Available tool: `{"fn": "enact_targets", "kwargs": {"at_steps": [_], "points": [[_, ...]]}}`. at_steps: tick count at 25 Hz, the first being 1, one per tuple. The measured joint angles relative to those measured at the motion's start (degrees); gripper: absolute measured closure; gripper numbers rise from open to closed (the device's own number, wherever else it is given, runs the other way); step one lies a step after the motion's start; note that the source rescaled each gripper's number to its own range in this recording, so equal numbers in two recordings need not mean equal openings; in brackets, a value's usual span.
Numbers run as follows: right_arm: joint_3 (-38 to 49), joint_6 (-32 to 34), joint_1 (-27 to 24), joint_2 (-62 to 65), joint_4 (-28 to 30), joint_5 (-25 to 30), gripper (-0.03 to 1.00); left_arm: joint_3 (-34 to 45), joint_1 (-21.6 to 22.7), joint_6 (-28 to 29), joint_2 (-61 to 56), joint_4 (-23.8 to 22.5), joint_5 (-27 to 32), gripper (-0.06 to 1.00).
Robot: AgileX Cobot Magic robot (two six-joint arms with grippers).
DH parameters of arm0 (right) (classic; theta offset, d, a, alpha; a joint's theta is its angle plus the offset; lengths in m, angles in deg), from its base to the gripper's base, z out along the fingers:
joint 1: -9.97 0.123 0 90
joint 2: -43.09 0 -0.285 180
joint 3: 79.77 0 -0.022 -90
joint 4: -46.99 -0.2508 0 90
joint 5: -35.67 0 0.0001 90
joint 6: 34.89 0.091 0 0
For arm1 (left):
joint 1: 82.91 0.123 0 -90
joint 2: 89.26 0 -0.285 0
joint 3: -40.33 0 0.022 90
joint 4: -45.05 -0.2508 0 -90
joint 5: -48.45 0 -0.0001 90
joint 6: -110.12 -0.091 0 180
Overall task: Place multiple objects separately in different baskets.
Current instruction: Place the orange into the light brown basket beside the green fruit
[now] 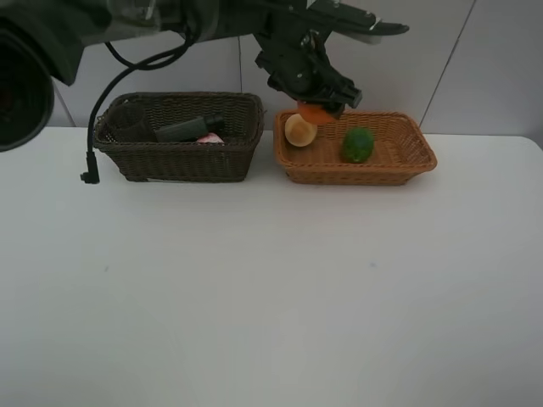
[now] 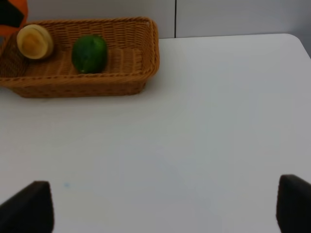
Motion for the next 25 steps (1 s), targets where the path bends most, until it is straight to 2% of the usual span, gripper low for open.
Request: {"fn": "enact_targets", "kwargs": {"at_steps": [6,11,18,25], "points": [[0.00,0.00,0.00,0.00,0.00,0.00,-0.01,0.00,0.36,0.07,6.41,-0.06,-9.47,0.03],[0.00,0.00,0.00,0.00,0.00,0.00,-0.02,0.00,0.36,0.13,9.49,-0.06,-13.76,0.03],[0.00,0.00,0.00,0.00,0.00,0.00,-0.02,0.00,0.43,0.13,10.82,0.61,-14.30,0.03],[0.00,0.07,0.00,0.00,0.00,0.00,-0.02,0.00,0.43,0.13,10.84,1.10,-11.81,0.03]]}}
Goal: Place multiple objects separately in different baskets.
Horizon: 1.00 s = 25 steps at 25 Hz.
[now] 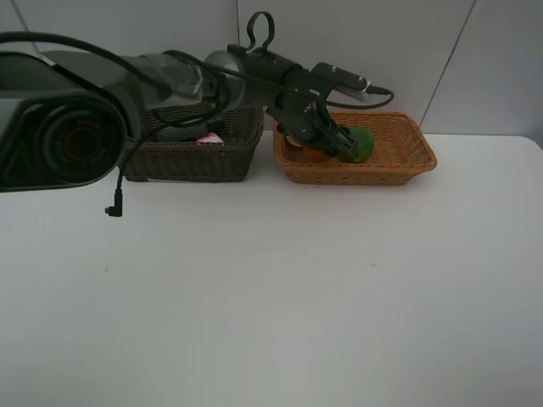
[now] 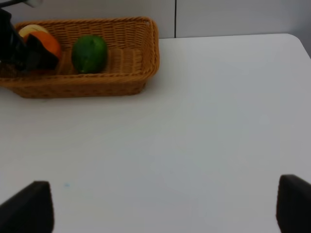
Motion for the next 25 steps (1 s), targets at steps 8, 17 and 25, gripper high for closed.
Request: {"fn": "enact_targets", "kwargs": {"at_steps": [8,17,25], "points": [[0.00,0.00,0.00,0.00,0.00,0.00,-0.02,0.00,0.00,0.00,-0.40,0.00,0.34,-0.02],[0.00,0.00,0.00,0.00,0.00,0.00,-0.02,-0.07,0.12,0.06,-3.25,0.28,4.05,-0.02],[0.00,0.00,0.00,0.00,0.00,0.00,-0.02,1.54,7.24,0.36,-12.84,5.50,21.75,-0.05]]}}
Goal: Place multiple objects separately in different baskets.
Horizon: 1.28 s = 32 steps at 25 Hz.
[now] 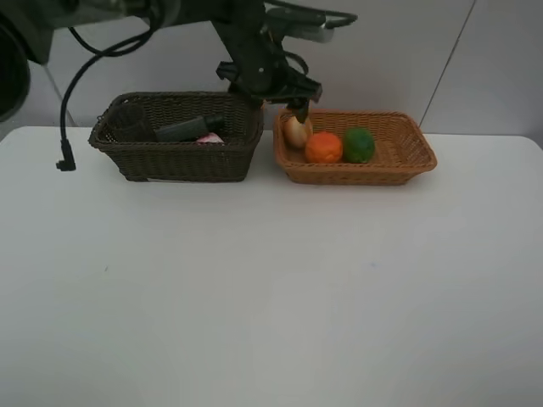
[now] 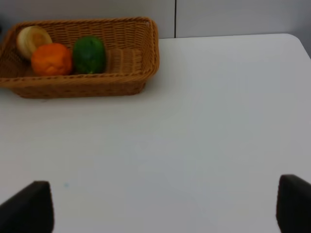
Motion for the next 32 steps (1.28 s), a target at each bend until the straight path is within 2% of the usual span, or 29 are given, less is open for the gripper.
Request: {"fn": "enact_targets", "kwargs": {"at_steps": [3,6,11,19,26,32], "points": [[0.00,0.00,0.00,0.00,0.00,0.00,-0.02,5.77,4.51,0.27,-6.71,1.27,2.46,-0.05],[0.00,0.00,0.00,0.00,0.00,0.00,-0.02,15.32,9.80,0.81,-15.79,1.85,2.85,-0.05],[0.00,0.00,0.00,0.00,0.00,0.00,-0.02,35.95,18.67,0.62,-33.19,1.85,2.98,-0.05],[0.00,0.00,0.00,0.00,0.00,0.00,-0.02,58.71,28.44,-8.02,-63.20,1.85,5.29,-0.05],[0.00,0.00,0.00,0.00,0.00,0.00,-0.02,66.28,29.80,-9.50,-82.81,1.35,7.31,-0.05],[0.00,0.00,0.00,0.00,0.00,0.00,-0.02,72.54,29.80,-9.50,-98.23,1.35,13.20,-0.05]]}}
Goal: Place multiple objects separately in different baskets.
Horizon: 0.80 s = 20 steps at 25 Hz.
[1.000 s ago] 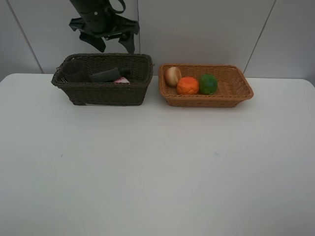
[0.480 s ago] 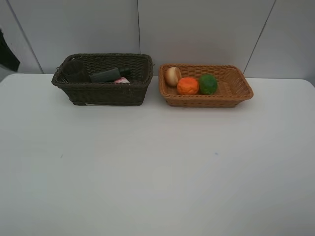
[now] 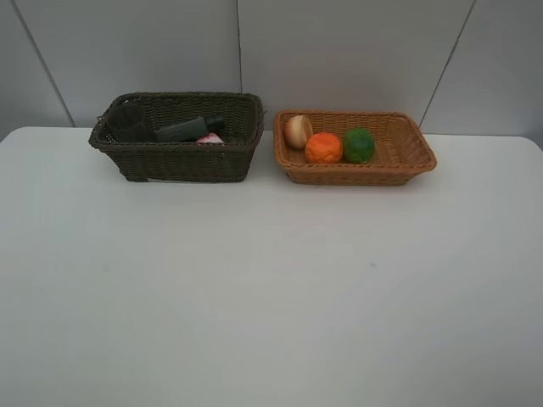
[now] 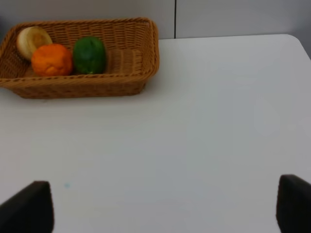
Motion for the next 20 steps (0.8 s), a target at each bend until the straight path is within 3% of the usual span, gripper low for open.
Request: {"fn": "enact_targets", "kwargs": {"at_steps": [12,20], "points": [[0.00,0.00,0.00,0.00,0.00,0.00,-0.02,15.13,0.00,0.00,-24.53,1.60,1.76,-0.05],[0.00,0.00,0.00,0.00,0.00,0.00,-0.02,16.50,0.00,0.00,-32.54,2.50,1.84,-0.05]]}}
